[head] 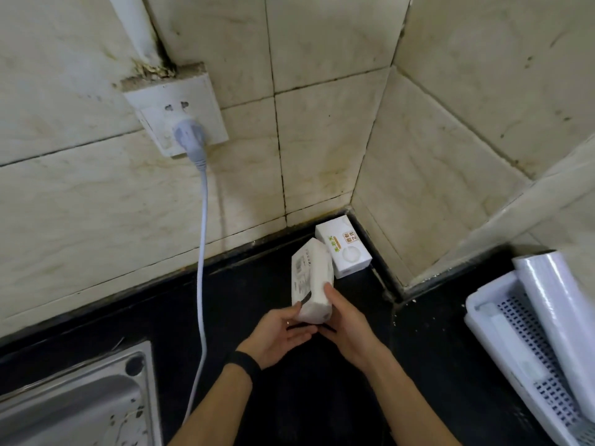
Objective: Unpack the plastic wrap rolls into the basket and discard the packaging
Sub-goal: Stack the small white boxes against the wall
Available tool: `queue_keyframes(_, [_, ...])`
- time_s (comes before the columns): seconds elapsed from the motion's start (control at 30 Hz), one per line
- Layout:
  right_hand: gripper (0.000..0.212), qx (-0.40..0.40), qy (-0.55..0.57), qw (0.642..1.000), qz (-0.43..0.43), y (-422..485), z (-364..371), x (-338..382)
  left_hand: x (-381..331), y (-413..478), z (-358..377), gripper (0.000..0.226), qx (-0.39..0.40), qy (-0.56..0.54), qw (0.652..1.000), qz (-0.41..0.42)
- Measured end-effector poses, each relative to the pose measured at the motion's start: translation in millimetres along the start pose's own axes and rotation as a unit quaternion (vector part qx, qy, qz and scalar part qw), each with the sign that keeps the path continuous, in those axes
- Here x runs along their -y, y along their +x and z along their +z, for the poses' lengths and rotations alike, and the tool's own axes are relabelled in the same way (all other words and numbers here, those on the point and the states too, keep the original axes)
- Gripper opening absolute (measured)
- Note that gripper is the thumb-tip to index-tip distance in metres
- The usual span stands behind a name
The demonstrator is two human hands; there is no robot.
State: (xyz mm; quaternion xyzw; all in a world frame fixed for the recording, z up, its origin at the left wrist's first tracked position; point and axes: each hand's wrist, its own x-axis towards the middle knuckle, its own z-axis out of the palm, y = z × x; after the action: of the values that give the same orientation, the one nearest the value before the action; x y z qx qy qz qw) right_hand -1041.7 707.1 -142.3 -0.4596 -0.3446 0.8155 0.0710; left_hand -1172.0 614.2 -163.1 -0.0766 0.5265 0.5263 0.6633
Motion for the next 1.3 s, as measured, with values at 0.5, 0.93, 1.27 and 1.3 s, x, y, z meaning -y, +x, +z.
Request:
queue_keyframes(0.5, [0.031,-0.102,-0.005,0.986,-0.131,4.1,-16.5,28.0,-6.9,33.6,-18.5,0.058,-0.168,0.541,0.794,0.219])
queue_keyframes(0.93, [0.077,-0.292,-0.638,0.689,-0.181,85.0,-34.3,55.8,6.5,58.1,-54.7,0.082,-0.187,0.713,0.665,0.119])
queue_keyframes(1.27, [0.078,-0.309,-0.618,0.697,-0.195,99.0,-35.3,57.3,9.3,60.7,-58.9,0.081,-0.188,0.718,0.66,0.117])
queue_keyframes(1.3, [0.078,-0.305,-0.616,0.699,-0.196,99.6,-37.3,59.3,9.5,60.8,-59.1,0.081,-0.188,0.72,0.658,0.115])
